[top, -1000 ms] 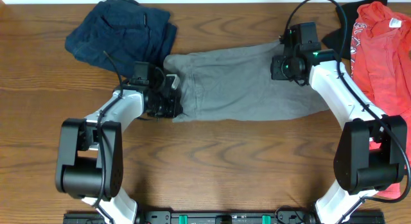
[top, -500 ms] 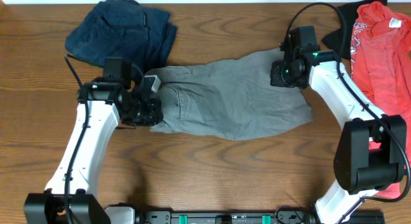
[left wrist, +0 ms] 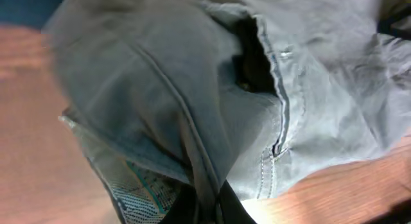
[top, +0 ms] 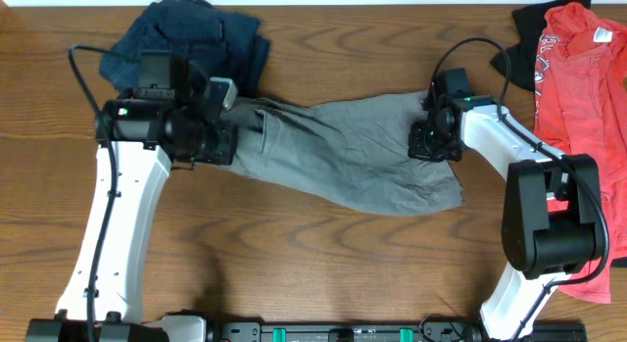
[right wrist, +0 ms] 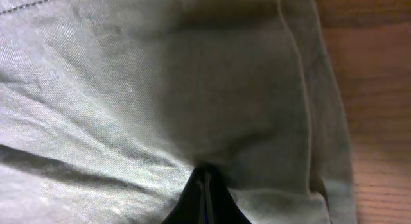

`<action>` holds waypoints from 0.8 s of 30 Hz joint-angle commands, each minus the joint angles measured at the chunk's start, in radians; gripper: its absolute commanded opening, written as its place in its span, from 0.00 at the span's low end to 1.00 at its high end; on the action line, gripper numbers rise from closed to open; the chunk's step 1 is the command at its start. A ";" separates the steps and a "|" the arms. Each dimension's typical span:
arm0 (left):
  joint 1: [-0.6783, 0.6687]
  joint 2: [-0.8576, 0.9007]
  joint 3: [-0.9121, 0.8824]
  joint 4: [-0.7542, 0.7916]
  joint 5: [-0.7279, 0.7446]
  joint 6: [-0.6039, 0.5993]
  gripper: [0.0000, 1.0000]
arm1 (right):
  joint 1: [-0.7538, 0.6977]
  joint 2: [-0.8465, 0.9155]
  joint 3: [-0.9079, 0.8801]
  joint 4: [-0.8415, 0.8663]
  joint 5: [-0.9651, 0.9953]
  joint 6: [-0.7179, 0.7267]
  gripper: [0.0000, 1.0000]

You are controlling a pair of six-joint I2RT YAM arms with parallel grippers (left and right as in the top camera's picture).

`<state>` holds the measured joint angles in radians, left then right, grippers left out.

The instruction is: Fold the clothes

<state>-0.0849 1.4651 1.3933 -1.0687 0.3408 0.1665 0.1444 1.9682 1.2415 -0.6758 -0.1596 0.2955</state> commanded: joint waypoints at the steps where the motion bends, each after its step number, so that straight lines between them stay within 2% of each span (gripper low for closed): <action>1: -0.077 0.012 0.020 0.012 -0.010 0.025 0.06 | -0.004 0.022 -0.034 -0.005 -0.004 0.019 0.01; 7: -0.268 0.118 0.020 0.082 -0.010 0.022 0.06 | -0.004 0.022 -0.034 0.003 -0.031 0.023 0.01; 14: -0.473 0.284 0.020 0.320 -0.010 -0.033 0.06 | -0.004 0.022 -0.034 0.008 -0.056 0.026 0.01; 20: -0.592 0.335 0.025 0.521 -0.010 -0.052 0.06 | -0.004 0.022 -0.034 0.011 -0.058 0.034 0.01; 24: -0.642 0.335 0.089 0.530 -0.010 -0.051 0.06 | -0.004 0.022 -0.034 0.012 -0.058 0.042 0.01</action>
<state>-0.7021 1.8091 1.4139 -0.5491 0.3180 0.1276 0.1360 1.9678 1.2366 -0.6655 -0.1913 0.3157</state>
